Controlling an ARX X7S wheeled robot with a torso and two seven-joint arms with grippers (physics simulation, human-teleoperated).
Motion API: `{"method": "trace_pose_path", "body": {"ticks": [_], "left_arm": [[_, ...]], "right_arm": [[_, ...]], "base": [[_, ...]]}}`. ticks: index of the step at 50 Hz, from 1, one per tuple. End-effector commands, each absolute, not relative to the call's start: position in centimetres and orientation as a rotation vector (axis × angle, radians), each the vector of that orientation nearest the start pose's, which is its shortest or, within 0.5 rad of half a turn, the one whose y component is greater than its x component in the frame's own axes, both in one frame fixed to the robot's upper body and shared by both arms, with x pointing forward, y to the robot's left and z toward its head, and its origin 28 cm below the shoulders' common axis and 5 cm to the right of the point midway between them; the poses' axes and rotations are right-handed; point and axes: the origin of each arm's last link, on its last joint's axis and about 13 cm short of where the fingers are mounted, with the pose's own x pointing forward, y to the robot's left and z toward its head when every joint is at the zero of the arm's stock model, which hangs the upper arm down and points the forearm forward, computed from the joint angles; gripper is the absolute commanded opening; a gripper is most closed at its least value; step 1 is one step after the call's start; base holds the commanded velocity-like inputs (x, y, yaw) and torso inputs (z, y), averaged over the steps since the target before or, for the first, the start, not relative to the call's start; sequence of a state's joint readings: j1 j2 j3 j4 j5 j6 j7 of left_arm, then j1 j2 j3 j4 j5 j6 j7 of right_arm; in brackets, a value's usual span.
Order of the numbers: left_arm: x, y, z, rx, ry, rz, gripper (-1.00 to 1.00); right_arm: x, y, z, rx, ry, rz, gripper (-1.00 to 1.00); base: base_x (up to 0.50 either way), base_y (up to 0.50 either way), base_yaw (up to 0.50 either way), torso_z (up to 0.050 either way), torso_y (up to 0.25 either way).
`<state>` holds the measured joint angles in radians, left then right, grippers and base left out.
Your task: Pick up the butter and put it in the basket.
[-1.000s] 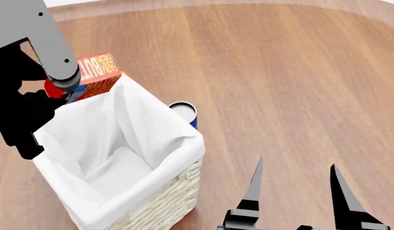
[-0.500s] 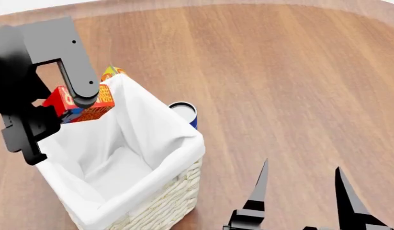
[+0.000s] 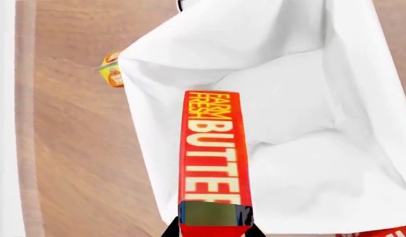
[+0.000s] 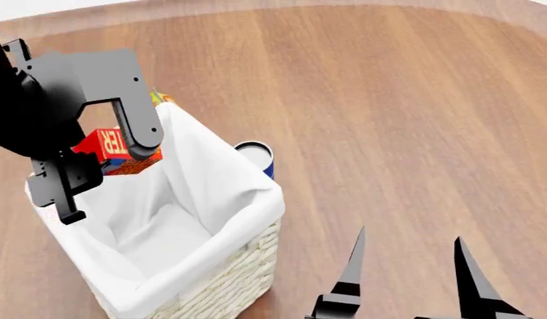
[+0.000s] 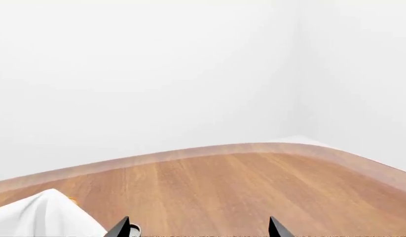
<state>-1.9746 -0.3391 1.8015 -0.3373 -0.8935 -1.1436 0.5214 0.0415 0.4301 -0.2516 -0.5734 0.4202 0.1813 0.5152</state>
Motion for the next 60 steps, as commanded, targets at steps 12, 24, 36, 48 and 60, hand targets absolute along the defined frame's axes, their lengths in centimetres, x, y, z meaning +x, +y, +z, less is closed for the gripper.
{"method": "trace_pose_path", "body": {"ticks": [12,24,36,48,60], "left_arm": [[37.0,20.1,33.2,1.143,0.833,-0.541,-1.0],[37.8,19.9,32.3,1.147,0.832,-0.537,-1.0],[38.6,19.6,31.6,1.119,0.823,-0.549,-1.0],[39.3,19.1,30.6,1.142,0.836,-0.562,-1.0],[40.0,18.7,29.5,1.137,0.853,-0.571,-1.0]], "right_arm": [[19.2,-10.4,12.4,0.077,-0.29,-0.024,1.0],[19.1,-10.6,12.6,0.079,-0.296,-0.033,1.0],[19.1,-10.6,12.7,0.079,-0.297,-0.035,1.0],[19.2,-10.8,12.5,0.08,-0.295,-0.041,1.0],[19.1,-11.1,12.8,0.086,-0.302,-0.053,1.0]], "base": [[0.0,0.0,0.0,0.0,0.002],[0.0,0.0,0.0,0.001,0.001],[0.0,0.0,0.0,0.0,0.001],[0.0,0.0,0.0,0.001,0.002],[0.0,0.0,0.0,0.0,0.001]]}}
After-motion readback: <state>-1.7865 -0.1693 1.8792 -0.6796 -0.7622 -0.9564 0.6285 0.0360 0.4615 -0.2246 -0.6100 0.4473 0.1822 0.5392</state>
